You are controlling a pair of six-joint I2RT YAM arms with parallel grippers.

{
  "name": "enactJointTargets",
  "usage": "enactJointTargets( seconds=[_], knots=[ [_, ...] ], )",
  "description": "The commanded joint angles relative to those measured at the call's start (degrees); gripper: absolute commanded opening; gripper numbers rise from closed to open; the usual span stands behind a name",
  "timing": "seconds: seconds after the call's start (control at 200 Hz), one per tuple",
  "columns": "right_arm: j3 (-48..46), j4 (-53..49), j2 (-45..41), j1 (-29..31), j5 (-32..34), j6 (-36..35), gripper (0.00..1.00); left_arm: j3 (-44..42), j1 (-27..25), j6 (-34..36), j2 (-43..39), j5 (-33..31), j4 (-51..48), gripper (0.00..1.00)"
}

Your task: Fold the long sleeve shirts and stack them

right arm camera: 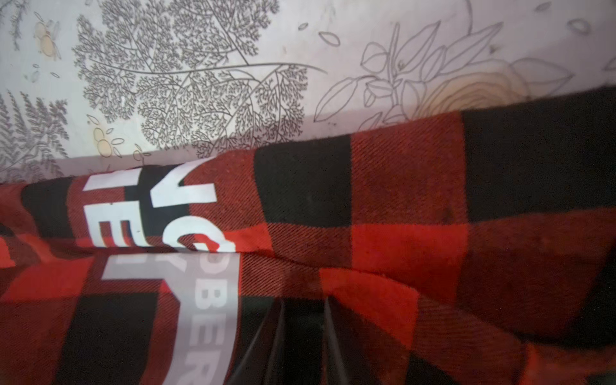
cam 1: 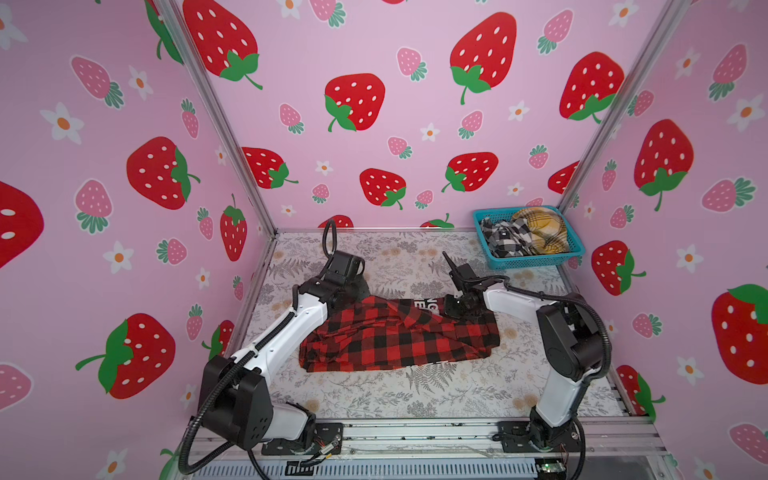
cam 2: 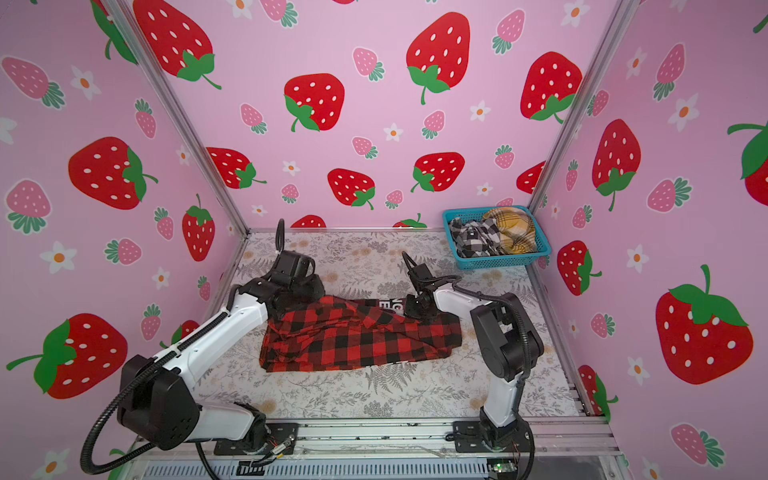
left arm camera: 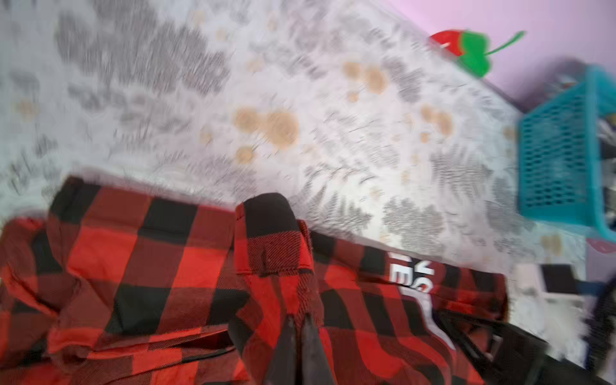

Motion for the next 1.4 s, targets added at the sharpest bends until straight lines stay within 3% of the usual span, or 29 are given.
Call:
enactJointTargets(
  seconds=[0.0, 0.085, 0.205, 0.38, 0.635, 0.79, 1.061, 1.171, 1.266, 1.396],
  knots=[
    [-1.7, 0.9, -2.2, -0.3, -1.4, 0.6, 0.25, -13.1, 3.1, -9.5, -2.9, 8.0, 6.1, 0.45],
    [-2.0, 1.1, -2.5, -0.3, -1.7, 0.4, 0.25, -16.2, 4.6, -9.7, -8.1, 7.8, 4.6, 0.58],
    [-1.6, 0.5, -2.3, -0.3, -1.5, 0.0, 0.25, -12.0, 5.0, -7.9, -12.6, 4.1, -3.3, 0.74],
    [-1.4, 0.9, -2.0, -0.3, -1.8, 0.2, 0.25, -1.1, 6.6, -7.3, -5.1, 5.0, -14.1, 0.78],
    [-1.0, 0.6, -1.7, -0.3, -1.9, 0.4, 0.25, 0.6, 13.7, -6.2, 2.8, 13.5, -13.8, 0.58],
    [-0.6, 0.7, -1.1, -0.3, -2.3, 0.3, 0.25, 0.5, 17.5, -3.4, 6.0, 14.4, -14.2, 0.58],
    [0.2, 0.8, -0.5, -0.3, -2.5, 0.6, 0.25, 1.9, 17.7, -2.2, 12.7, 13.9, -13.8, 0.54],
    [0.6, 0.6, -0.5, -0.3, -2.7, 0.7, 0.25, 2.2, 17.7, -2.8, 14.2, 15.0, -13.0, 0.42],
    [1.0, 0.5, -1.0, -0.3, -2.9, 0.5, 0.27, 2.0, 17.7, -4.5, 12.4, 16.5, -11.3, 0.21],
    [2.0, -0.3, -3.1, -0.3, -2.4, 0.3, 0.32, 4.0, 16.9, -4.7, 8.8, 17.8, -10.1, 0.11]
  ],
)
